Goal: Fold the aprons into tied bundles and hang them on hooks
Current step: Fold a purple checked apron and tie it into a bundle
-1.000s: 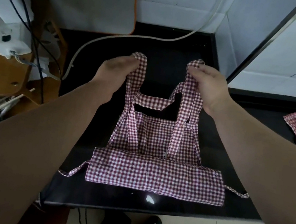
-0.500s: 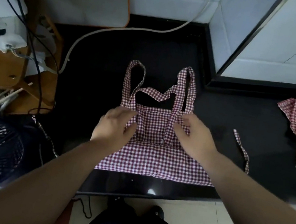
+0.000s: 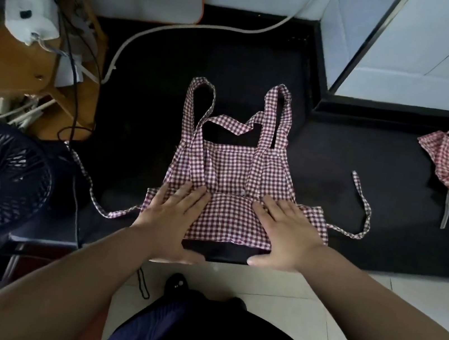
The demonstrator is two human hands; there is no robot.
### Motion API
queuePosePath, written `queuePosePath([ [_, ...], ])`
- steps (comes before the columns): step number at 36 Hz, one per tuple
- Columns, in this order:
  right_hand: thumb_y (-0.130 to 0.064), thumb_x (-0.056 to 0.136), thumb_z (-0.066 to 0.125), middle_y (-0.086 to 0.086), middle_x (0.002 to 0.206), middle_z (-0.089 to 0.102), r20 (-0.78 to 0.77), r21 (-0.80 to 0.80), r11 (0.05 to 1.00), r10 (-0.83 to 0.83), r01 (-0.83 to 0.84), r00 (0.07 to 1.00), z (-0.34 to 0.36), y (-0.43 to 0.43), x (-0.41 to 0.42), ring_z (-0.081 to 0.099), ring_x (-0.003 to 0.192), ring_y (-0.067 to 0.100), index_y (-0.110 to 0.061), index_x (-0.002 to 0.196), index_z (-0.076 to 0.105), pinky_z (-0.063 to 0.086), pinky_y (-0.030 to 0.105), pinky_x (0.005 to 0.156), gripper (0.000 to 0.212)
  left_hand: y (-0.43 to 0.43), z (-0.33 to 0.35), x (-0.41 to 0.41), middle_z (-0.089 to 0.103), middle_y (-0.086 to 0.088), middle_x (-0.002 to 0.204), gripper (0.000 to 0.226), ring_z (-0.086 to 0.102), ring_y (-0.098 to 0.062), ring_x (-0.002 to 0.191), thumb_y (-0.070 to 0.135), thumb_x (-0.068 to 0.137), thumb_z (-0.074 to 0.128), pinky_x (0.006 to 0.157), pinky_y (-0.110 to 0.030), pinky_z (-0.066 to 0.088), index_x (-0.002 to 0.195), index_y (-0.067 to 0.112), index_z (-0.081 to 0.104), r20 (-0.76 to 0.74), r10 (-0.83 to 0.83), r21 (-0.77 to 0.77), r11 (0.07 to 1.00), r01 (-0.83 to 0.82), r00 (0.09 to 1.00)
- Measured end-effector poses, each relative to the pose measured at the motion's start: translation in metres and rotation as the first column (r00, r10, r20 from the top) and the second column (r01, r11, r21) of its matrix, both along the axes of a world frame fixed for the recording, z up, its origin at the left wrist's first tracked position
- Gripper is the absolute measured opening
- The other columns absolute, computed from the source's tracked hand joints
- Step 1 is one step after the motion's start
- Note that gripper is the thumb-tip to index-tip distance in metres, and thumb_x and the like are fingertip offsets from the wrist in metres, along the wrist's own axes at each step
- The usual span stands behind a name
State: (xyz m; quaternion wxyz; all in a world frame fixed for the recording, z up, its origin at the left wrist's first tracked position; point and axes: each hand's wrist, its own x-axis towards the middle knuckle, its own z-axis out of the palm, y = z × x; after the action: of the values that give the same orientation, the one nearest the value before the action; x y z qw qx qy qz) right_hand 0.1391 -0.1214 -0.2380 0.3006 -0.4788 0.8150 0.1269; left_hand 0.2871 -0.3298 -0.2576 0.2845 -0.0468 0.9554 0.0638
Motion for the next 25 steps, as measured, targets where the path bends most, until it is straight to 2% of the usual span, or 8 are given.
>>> queuePosePath([
  [3, -0.067, 0.084, 0.048, 0.003, 0.16, 0.002, -0.03, -0.03, 0.999, 0.024, -0.025, 0.999, 0.001, 0.003, 0.008, 0.01, 0.146, 0.025, -0.023, 0.152, 0.005, 0.002, 0.037, 0.118, 0.091, 0.013, 0.006, 0.009, -0.027, 0.006, 0.154, 0.122, -0.025, -0.021, 0.143, 0.083, 0.071, 0.044, 0.116, -0.051, -0.013, 0.147, 0.021, -0.027, 0.006, -0.016, -0.054, 0.998, 0.016, 1.0],
  [6, -0.051, 0.086, 0.052, 0.001, 0.152, 0.03, 0.049, -0.098, 0.995, -0.012, 0.017, 0.999, 0.006, 0.001, 0.006, 0.035, 0.135, 0.023, -0.025, 0.148, 0.027, 0.026, 0.037, 0.113, 0.072, 0.02, 0.011, 0.012, 0.004, -0.002, 0.151, 0.109, 0.008, -0.025, 0.141, 0.073, 0.074, 0.055, 0.118, -0.045, 0.003, 0.153, 0.024, -0.002, -0.047, 0.029, -0.055, 0.998, -0.031, 0.998],
  [9, -0.04, 0.08, 0.056, -0.002, 0.113, 0.064, 0.215, -0.138, 0.976, -0.14, 0.172, 0.967, 0.019, -0.006, -0.006, 0.059, 0.104, 0.021, -0.028, 0.116, 0.062, 0.05, 0.033, 0.088, 0.039, 0.013, 0.021, 0.002, 0.039, 0.002, 0.134, 0.075, 0.037, -0.02, 0.128, 0.047, 0.076, 0.067, 0.108, -0.033, 0.031, 0.142, 0.028, 0.036, -0.102, 0.149, 0.168, 0.977, -0.13, 0.984],
  [12, -0.04, 0.079, 0.059, -0.003, 0.094, 0.063, 0.207, -0.071, 0.958, -0.259, 0.279, 0.943, 0.036, -0.012, -0.021, 0.06, 0.091, 0.019, -0.025, 0.095, 0.064, 0.051, 0.03, 0.078, 0.023, -0.007, 0.044, -0.014, 0.055, 0.008, 0.108, 0.05, 0.056, -0.014, 0.102, 0.028, 0.078, 0.069, 0.08, -0.023, 0.044, 0.126, 0.027, 0.056, 0.099, 0.282, 0.381, 0.875, -0.298, 0.954],
  [15, -0.051, 0.085, 0.051, 0.0, 0.104, 0.062, 0.025, -0.118, 0.945, -0.305, 0.306, 0.952, 0.04, -0.015, -0.03, 0.058, 0.095, 0.021, -0.023, 0.104, 0.055, 0.048, 0.035, 0.086, 0.034, -0.027, 0.057, -0.025, 0.06, 0.002, 0.117, 0.045, 0.057, -0.016, 0.102, 0.036, 0.085, 0.064, 0.087, -0.029, 0.046, 0.127, 0.025, 0.052, 0.096, 0.391, 0.321, 0.859, -0.4, 0.915],
  [18, -0.043, 0.097, 0.037, 0.005, 0.13, 0.052, -0.301, -0.345, 0.921, -0.291, 0.181, 0.908, 0.027, -0.014, -0.022, 0.046, 0.121, 0.028, -0.023, 0.132, 0.046, 0.026, 0.043, 0.108, 0.041, -0.031, 0.044, -0.025, 0.043, -0.001, 0.144, 0.053, 0.039, -0.023, 0.132, 0.047, 0.095, 0.044, 0.112, -0.044, 0.026, 0.143, 0.028, 0.034, -0.225, 0.307, -0.043, 0.945, -0.324, 0.925],
  [20, -0.044, 0.099, 0.03, 0.009, 0.147, 0.036, -0.278, -0.345, 0.923, -0.277, 0.173, 0.92, 0.02, -0.017, -0.011, 0.032, 0.134, 0.031, -0.025, 0.143, 0.034, 0.012, 0.046, 0.115, 0.049, -0.022, 0.035, -0.023, 0.021, 0.002, 0.157, 0.053, 0.016, -0.022, 0.145, 0.042, 0.1, 0.031, 0.117, -0.051, 0.006, 0.151, 0.03, 0.019, -0.278, 0.278, -0.084, 0.946, -0.312, 0.919],
  [25, -0.052, 0.098, 0.022, 0.009, 0.159, -0.005, -0.143, -0.112, 0.969, -0.236, 0.221, 0.961, -0.006, -0.019, 0.002, 0.003, 0.145, 0.033, -0.027, 0.152, -0.003, -0.001, 0.047, 0.119, 0.064, 0.0, 0.013, -0.012, -0.02, -0.003, 0.159, 0.069, -0.018, -0.024, 0.146, 0.057, 0.097, 0.015, 0.114, -0.052, -0.013, 0.152, 0.026, -0.012, -0.213, 0.251, -0.096, 0.956, -0.276, 0.944],
])
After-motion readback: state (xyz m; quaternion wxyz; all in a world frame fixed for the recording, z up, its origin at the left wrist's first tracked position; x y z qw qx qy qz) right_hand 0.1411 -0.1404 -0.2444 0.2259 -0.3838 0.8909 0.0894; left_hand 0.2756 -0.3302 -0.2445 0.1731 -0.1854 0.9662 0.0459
